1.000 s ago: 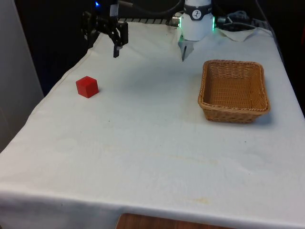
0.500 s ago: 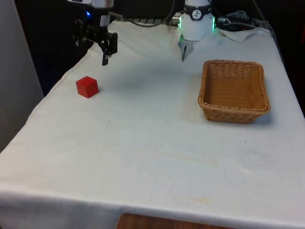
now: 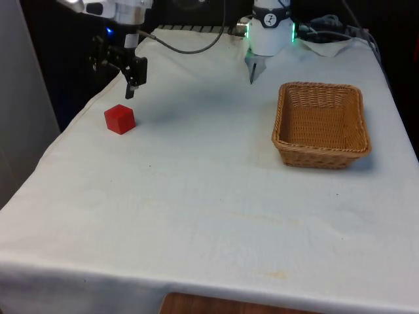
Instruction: Pick up the cube and place it into the basket.
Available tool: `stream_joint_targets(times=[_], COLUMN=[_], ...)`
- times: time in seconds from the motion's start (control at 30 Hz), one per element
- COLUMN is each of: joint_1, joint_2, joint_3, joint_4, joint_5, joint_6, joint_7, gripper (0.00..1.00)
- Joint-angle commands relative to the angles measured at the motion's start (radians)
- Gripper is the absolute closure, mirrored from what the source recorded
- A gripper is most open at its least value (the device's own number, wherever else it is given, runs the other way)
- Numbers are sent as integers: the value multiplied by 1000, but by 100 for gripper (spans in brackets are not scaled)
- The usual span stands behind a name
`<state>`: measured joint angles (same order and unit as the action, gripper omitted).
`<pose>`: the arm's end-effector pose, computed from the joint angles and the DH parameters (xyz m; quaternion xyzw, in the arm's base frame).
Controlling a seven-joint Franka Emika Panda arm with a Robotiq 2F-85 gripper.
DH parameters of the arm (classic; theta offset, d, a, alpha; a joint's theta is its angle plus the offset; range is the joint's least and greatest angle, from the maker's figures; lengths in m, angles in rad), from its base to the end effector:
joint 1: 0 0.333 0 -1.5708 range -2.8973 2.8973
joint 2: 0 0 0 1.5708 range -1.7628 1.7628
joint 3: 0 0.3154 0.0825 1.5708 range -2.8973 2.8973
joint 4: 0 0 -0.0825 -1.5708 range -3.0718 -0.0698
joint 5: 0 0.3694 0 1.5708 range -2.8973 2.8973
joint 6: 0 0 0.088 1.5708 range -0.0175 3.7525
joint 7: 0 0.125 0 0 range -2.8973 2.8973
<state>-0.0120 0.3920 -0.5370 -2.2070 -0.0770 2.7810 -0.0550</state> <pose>0.4909 -0.2952 0.2422 0.9704 -0.1806 0.0752 0.1419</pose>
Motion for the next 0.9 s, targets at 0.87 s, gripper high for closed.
stream_joint_targets(times=[0.87], joint_1=[-37], joint_2=[64], joint_3=[38], joint_4=[29], joint_5=[335], joint_6=[13], joint_7=[-210], gripper=[0])
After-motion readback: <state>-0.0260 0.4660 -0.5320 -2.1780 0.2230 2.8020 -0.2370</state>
